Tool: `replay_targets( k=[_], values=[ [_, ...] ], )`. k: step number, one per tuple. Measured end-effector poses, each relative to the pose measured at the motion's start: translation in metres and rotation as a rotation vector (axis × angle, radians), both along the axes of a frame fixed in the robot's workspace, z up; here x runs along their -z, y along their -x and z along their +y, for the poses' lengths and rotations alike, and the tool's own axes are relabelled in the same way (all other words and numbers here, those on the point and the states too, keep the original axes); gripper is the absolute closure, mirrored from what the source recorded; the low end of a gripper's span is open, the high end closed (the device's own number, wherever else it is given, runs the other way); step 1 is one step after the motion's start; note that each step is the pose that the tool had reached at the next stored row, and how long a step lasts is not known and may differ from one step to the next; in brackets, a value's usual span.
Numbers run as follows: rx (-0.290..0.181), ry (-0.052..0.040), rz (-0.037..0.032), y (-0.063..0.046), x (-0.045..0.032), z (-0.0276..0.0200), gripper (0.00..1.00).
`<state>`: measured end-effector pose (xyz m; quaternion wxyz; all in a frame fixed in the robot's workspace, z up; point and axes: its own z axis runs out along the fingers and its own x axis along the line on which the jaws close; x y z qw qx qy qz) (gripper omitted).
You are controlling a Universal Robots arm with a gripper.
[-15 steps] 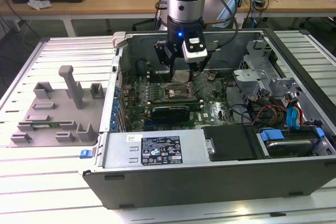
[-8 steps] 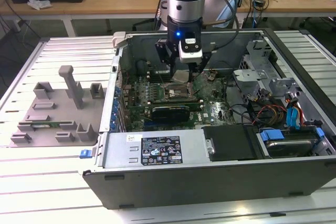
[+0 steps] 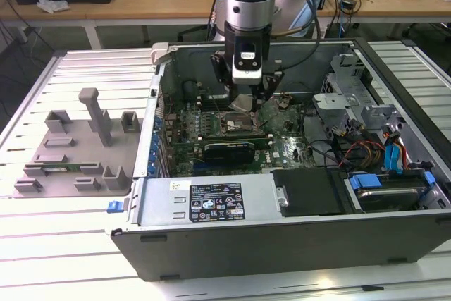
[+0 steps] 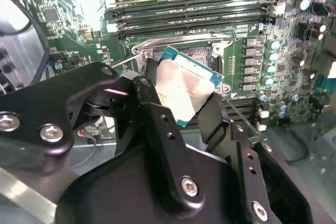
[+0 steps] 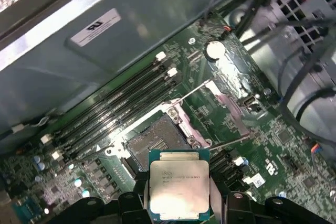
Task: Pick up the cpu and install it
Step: 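Place the cpu into insertion slot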
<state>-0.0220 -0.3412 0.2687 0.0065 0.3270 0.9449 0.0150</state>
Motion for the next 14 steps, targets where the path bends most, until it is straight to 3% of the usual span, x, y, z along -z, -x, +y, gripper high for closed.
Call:
replay_targets(
  k=[14],
  values=[
    [0.317, -0.0001, 0.0000, 0.0000, 0.0014, 0.0000, 0.45]
  ],
)
